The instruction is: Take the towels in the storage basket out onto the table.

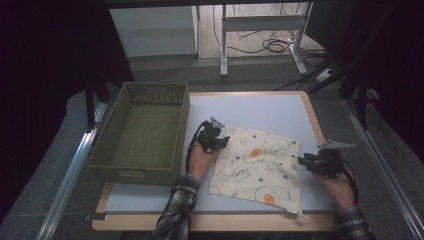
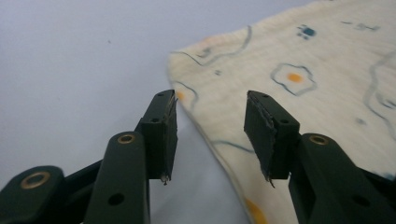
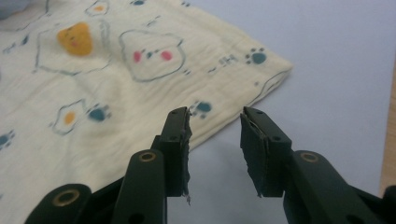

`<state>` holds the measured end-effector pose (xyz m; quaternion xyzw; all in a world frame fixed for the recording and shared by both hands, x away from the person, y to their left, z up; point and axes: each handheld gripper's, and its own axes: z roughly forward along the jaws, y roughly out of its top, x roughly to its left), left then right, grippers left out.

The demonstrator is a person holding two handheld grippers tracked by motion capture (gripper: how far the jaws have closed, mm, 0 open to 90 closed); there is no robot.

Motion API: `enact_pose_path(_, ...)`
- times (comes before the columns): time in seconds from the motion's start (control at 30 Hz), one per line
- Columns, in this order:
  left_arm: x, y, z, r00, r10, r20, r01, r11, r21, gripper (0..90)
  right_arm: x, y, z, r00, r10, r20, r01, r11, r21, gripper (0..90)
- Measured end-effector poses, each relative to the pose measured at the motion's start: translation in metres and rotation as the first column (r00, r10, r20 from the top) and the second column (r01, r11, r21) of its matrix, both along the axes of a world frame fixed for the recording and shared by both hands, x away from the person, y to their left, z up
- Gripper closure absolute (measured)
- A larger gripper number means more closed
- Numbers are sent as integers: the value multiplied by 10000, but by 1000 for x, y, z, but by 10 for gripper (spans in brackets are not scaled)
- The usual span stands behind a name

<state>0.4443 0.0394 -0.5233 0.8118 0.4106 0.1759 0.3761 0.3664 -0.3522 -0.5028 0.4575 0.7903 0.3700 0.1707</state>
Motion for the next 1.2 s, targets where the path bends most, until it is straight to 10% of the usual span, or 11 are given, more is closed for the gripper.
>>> enact_pose_path(0.5,38,-10,-9,9998,165,141,-163,9997,-165,606,54,-8,-3,9966,-820,105,816,9961,321,737)
enact_pose_path(0.97,50,-15,-15,10000,22,77,-23,9999,135,533,69,14,-16,9951,-982,146,990,9925,-714,683)
enact_pose_path(1.2,49,-26,-12,9990,-278,-343,279,9996,34,850,69,16,-14,9975,-703,-21,700,9951,-693,868)
